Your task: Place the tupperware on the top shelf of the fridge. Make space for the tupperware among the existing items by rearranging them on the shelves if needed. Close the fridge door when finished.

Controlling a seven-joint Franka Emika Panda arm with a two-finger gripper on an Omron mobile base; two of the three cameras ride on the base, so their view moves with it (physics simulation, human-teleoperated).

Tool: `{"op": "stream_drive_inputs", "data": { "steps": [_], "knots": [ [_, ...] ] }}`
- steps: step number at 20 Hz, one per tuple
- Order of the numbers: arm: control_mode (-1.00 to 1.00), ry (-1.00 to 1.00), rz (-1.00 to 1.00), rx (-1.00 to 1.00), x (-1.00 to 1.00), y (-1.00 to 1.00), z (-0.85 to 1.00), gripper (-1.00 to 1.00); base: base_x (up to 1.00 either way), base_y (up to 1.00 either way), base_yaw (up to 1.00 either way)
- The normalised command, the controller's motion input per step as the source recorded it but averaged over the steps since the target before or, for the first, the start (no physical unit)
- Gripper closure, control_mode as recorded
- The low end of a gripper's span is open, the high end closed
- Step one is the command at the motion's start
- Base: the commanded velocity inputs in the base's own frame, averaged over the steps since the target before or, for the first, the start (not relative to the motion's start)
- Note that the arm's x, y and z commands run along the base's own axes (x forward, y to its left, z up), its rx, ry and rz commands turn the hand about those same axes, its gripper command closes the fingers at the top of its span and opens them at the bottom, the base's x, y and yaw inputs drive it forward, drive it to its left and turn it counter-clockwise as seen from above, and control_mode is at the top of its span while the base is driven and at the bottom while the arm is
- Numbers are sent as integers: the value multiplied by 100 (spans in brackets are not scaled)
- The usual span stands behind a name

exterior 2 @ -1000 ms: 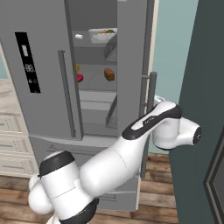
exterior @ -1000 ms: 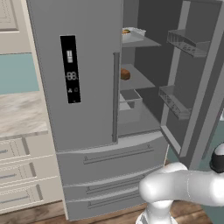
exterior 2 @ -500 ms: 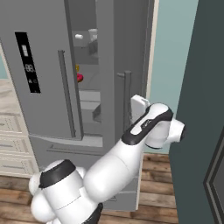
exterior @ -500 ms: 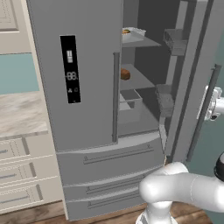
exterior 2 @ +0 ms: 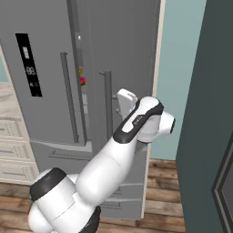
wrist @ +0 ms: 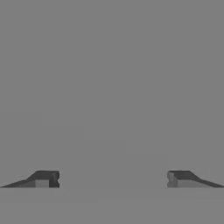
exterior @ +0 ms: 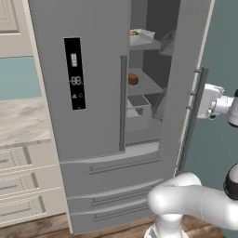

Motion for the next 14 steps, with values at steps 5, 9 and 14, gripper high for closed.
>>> {"op": "stream_drive_inputs", "data": {
  "steps": [5,9,14],
  "knots": [
    [-100,-2,0,0,11,40,64,-100,0,0,0],
    [-100,0,-1,0,45,24,53,-100,0,0,0],
    [-100,0,0,0,54,21,38,-100,0,0,0]
  ]
}}
